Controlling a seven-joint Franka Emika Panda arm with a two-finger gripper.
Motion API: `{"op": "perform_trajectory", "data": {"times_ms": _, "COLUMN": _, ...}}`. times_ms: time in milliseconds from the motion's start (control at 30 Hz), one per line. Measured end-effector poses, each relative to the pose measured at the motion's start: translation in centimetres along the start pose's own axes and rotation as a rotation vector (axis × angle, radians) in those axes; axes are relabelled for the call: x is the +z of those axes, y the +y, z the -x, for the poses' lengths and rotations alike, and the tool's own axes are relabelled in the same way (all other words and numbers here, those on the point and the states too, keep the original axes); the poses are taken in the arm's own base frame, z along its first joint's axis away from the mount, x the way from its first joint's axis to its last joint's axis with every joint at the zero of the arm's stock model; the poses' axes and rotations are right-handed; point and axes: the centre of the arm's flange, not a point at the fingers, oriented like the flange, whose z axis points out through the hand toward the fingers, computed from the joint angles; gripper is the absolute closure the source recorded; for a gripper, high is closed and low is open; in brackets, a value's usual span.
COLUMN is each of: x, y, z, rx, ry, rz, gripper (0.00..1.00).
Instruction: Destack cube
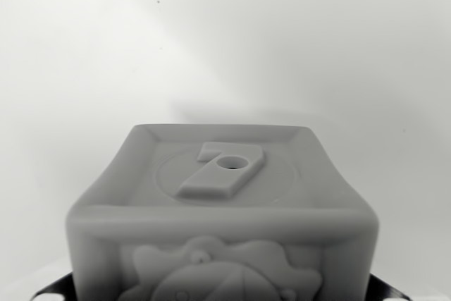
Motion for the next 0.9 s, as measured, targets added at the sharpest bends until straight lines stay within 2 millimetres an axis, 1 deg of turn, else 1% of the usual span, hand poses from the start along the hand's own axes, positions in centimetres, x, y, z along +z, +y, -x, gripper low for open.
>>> {"op": "perform_trajectory", "data": {"times_ms": 167, "x": 0.8, "y": 0.0, "z": 0.0, "rx": 0.000, "ry": 0.000, "rz": 0.000, "gripper": 1.00}}
{"op": "perform_trajectory", "data": {"times_ms": 567, "x": 2.2, "y": 0.0, "z": 0.0, "rx": 0.000, "ry": 0.000, "rz": 0.001, "gripper": 1.00}}
{"op": "perform_trajectory", "data": {"times_ms": 900, "x": 2.6, "y": 0.0, "z": 0.0, "rx": 0.000, "ry": 0.000, "rz": 0.001, "gripper": 1.00}}
